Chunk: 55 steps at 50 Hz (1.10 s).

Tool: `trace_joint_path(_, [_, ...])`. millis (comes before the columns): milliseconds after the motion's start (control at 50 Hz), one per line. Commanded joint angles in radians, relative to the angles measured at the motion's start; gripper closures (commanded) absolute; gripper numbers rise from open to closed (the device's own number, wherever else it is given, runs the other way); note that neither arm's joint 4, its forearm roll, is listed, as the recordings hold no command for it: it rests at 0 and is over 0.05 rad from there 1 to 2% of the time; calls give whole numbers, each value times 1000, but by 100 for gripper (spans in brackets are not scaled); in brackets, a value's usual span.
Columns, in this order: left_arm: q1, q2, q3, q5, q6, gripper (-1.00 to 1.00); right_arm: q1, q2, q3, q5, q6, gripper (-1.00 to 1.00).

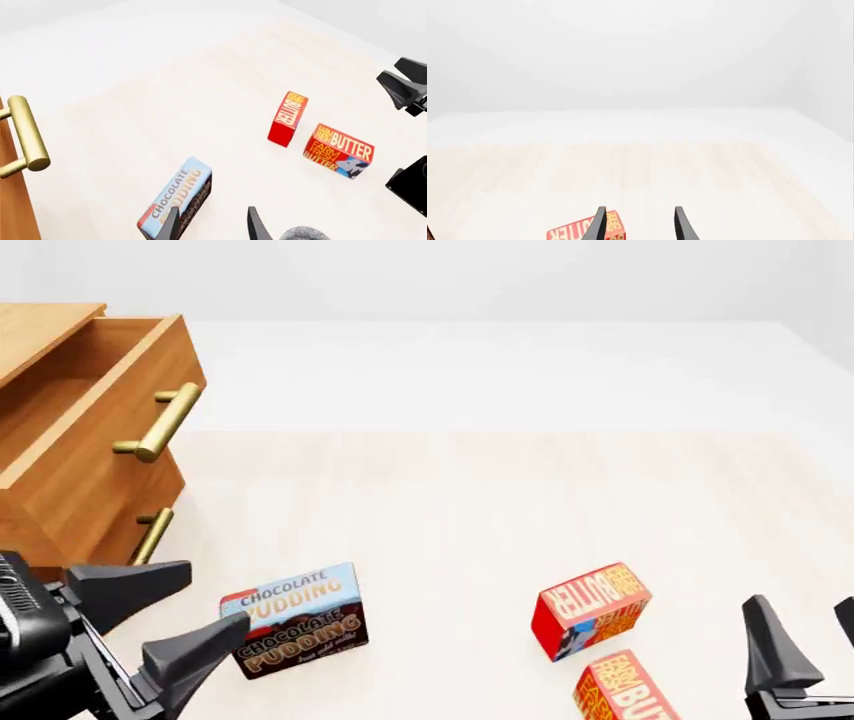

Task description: Put the bowl in the top drawer of the cabinet.

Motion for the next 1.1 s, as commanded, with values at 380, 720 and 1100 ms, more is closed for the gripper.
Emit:
trace_joint_path(380, [-62,20,6,-3,-35,-100,-7,0,0,-6,2,-100])
trace_joint_path(720, [-208,178,76,-102,-88,-100,-2,0,0,-8,3,-100])
trace_joint_path(1100, [-336,323,28,-92,-141,-100,2,0,0,-8,1,-100])
